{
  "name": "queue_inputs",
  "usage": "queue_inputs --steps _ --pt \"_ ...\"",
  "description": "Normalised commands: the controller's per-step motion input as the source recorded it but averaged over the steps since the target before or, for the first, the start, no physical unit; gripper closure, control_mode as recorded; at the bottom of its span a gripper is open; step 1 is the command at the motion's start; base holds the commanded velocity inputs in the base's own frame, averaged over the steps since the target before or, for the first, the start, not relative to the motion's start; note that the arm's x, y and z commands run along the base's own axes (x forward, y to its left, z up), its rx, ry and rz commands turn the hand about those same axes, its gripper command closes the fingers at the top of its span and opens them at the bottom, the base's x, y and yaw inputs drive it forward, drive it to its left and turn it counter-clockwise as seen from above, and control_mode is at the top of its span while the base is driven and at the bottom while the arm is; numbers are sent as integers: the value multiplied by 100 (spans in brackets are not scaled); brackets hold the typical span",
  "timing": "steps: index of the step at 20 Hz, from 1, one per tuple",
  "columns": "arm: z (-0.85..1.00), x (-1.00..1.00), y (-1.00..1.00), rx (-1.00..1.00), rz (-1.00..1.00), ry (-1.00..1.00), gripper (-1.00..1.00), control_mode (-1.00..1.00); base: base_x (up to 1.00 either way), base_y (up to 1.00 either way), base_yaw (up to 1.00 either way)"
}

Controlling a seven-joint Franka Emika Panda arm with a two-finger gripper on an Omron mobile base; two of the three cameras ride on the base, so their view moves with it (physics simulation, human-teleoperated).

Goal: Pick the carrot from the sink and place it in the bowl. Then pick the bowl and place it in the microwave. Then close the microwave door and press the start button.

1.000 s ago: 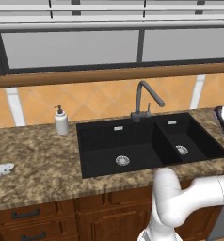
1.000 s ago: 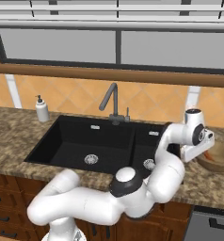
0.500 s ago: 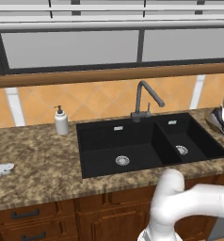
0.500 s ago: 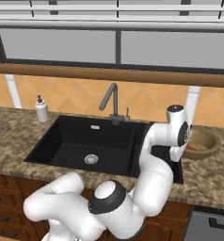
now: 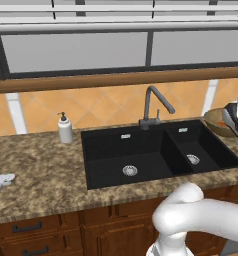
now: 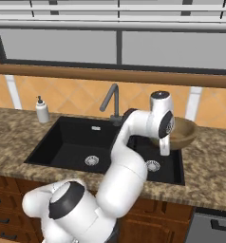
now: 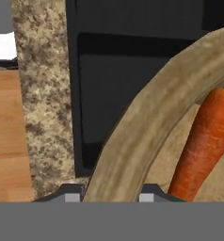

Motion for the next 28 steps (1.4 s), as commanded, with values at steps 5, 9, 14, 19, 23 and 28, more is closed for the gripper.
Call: queue_inputs --steps 5,9,14,19,23,28 --pt "53 -72 96 0 5 -12 100 -100 0 0 0" --pt "42 -48 100 0 1 -15 100 -100 0 0 0" --pt "68 -24 100 3 8 -7 100 -100 0 0 0" --pt "66 -2 99 4 14 -1 100 -100 0 0 0" --pt "57 -6 90 2 11 -6 100 -100 0 0 0" --pt "16 -1 86 1 3 -23 100 -100 0 0 0"
